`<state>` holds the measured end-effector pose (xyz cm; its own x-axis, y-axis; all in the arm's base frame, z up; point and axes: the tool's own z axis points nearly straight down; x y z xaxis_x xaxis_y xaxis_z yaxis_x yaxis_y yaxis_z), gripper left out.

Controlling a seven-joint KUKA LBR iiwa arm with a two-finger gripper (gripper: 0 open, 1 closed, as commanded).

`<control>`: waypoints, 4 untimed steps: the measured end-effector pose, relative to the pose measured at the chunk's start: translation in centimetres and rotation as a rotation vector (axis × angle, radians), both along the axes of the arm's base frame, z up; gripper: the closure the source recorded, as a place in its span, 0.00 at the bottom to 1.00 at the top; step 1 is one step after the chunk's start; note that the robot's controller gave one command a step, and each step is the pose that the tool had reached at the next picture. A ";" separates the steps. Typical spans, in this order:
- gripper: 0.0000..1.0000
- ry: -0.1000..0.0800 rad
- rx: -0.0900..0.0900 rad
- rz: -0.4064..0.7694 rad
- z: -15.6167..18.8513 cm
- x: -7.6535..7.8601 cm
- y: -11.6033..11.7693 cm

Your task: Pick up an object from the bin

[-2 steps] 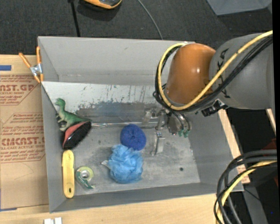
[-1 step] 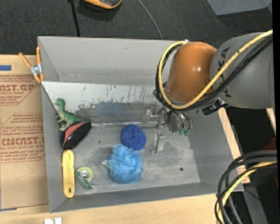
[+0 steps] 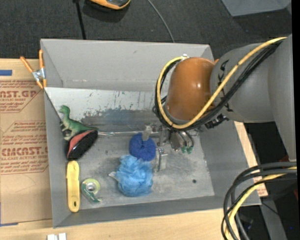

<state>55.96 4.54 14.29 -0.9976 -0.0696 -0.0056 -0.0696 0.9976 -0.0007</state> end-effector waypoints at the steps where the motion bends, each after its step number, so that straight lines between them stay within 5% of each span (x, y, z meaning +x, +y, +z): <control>1: 0.00 0.000 0.003 -0.004 -4.9 -1.8 0.9; 2: 0.00 -0.001 0.001 -0.039 -7.9 -2.3 2.0; 3: 1.00 -0.005 0.004 0.111 -7.1 -2.5 4.2; 4: 1.00 -0.005 0.004 0.111 -7.1 -2.5 4.2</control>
Offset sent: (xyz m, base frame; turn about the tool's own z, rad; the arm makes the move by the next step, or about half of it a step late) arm -0.0222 0.0297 -0.0729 0.0426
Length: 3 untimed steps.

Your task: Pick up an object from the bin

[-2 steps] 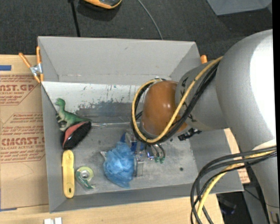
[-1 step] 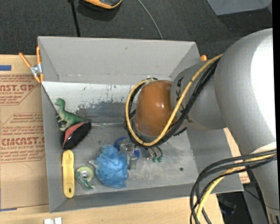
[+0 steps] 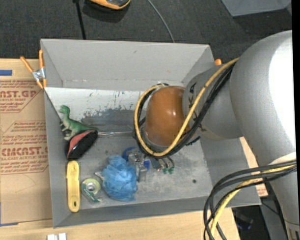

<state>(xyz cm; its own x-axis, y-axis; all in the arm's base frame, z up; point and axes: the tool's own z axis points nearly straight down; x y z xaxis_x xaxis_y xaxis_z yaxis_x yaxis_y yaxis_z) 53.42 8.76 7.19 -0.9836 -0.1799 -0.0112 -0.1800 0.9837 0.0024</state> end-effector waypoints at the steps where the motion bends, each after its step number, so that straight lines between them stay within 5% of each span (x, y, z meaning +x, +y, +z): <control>1: 1.00 0.000 0.000 0.001 0.0 0.0 0.0; 3: 1.00 0.002 0.000 -0.021 -0.1 0.3 0.1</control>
Offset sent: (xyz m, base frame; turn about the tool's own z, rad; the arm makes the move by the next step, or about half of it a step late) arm -0.0068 0.0009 -0.0019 0.0558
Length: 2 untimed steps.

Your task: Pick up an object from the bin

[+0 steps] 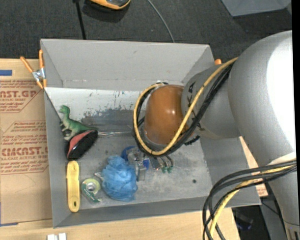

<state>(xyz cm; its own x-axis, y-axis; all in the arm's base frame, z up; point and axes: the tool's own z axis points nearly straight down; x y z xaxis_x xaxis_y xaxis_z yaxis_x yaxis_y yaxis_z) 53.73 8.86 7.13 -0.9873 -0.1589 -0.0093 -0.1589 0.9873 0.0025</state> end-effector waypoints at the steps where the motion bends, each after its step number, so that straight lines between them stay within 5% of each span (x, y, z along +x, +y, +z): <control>1: 1.00 -0.005 0.000 0.018 0.0 0.8 0.5; 2: 1.00 -0.004 0.001 0.037 0.0 1.2 0.5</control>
Offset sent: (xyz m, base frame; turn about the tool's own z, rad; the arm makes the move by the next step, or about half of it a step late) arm 0.0147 -0.0005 -0.0013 -0.0517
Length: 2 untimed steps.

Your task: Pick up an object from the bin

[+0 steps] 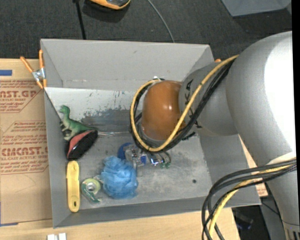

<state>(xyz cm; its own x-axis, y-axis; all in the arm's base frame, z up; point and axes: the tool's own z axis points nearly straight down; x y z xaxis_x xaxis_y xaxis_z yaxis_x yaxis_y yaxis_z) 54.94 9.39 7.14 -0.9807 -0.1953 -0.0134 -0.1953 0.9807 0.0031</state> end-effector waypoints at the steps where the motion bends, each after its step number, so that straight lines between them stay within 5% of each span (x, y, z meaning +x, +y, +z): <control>1: 1.00 -0.008 -0.002 0.089 0.1 -0.7 1.4; 2: 1.00 -0.008 -0.002 0.089 0.1 -0.7 1.4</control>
Offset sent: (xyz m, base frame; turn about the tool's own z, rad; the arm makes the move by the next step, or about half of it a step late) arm 0.0000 0.0000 0.0000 0.0000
